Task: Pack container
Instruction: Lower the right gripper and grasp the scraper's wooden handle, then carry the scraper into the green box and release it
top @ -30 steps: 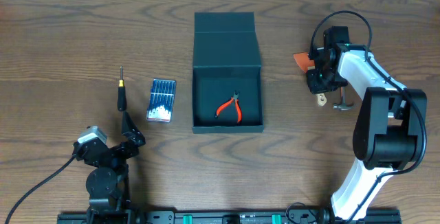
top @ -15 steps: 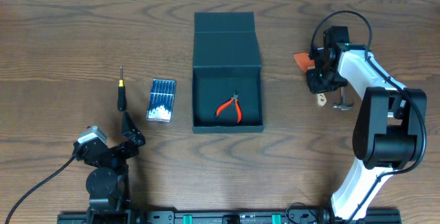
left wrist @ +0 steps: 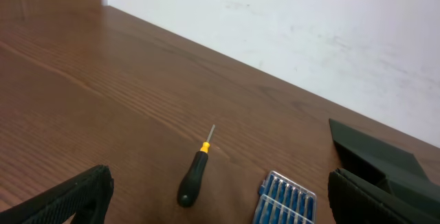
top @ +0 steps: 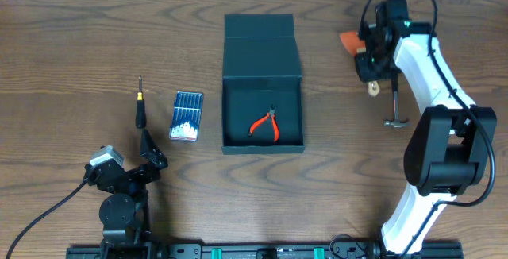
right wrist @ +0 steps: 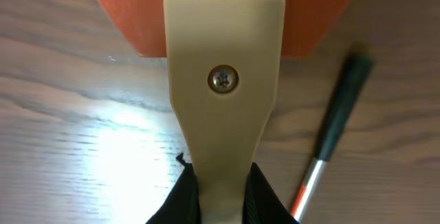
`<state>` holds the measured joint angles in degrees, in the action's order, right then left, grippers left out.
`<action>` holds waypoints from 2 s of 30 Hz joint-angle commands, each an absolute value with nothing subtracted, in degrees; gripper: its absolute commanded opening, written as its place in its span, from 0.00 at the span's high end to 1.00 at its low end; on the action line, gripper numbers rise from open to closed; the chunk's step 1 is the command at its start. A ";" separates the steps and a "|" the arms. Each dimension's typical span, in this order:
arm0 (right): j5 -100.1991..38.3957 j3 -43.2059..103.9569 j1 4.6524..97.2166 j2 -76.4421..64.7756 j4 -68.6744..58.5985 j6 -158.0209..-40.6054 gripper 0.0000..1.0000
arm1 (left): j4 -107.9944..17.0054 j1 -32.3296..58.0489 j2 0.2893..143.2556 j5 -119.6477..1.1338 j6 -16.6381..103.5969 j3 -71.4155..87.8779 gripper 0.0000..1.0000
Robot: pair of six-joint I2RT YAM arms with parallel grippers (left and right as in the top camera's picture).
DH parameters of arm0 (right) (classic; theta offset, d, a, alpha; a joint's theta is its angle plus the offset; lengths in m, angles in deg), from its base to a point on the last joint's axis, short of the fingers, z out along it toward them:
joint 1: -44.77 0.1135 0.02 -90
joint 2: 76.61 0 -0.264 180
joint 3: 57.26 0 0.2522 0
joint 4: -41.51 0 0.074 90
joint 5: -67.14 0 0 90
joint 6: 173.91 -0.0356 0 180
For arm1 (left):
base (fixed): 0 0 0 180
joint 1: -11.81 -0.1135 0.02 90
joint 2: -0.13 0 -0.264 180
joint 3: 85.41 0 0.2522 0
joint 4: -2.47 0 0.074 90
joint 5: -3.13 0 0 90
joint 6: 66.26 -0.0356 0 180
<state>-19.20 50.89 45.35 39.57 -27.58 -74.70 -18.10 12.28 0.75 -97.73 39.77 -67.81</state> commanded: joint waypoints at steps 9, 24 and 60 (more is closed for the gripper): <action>-18.83 68.09 54.27 37.10 -38.40 -75.77 0.99 | -18.47 12.19 0.35 -97.86 38.77 -69.56 0.02; -18.83 77.03 73.63 36.86 -49.44 -82.68 0.99 | -18.47 12.19 0.35 -97.86 38.77 -69.54 0.01; -18.63 53.77 83.84 36.89 -42.80 -89.24 0.99 | -18.47 12.19 0.35 -97.86 38.77 -69.54 0.01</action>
<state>-18.98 55.43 84.01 38.72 -44.11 -88.08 -18.10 12.28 0.75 -97.73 39.77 -67.81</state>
